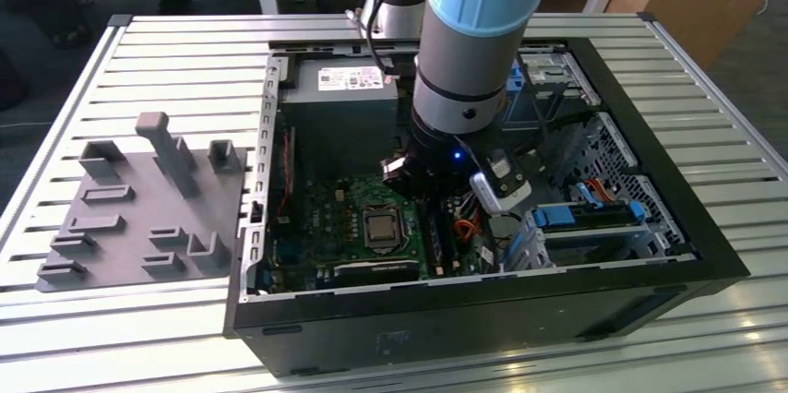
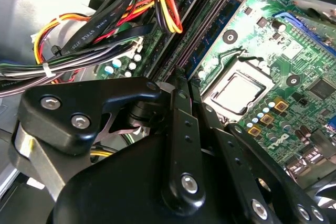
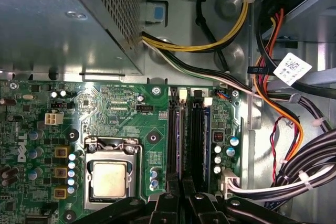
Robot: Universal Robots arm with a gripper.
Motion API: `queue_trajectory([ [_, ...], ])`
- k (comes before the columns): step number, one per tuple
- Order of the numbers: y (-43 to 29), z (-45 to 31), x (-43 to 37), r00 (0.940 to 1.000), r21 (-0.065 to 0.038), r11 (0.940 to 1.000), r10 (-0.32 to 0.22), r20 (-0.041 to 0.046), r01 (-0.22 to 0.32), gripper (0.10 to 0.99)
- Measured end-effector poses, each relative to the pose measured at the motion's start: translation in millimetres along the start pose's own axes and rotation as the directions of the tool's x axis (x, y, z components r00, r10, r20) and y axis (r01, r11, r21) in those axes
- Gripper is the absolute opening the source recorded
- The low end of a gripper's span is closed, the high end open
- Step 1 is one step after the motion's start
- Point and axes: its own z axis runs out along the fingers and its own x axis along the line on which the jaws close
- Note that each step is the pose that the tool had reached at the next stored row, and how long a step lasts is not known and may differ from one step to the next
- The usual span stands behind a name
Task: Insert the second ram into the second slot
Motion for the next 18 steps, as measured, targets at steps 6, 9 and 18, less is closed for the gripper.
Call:
queue_trajectory([
  [6, 0.0, 1.2, 0.8, 1.0000, -0.006, 1.0000, 0.000, 0.0001, 0.000, 0.137],
  [9, 0.0, 1.0, 0.9, 1.0000, -0.008, 1.0000, 0.000, 0.0002, 0.000, 0.137],
  [18, 1.4, -0.3, 0.8, 1.0000, -0.019, 0.9998, 0.000, 0.0001, 0.000, 0.137],
])
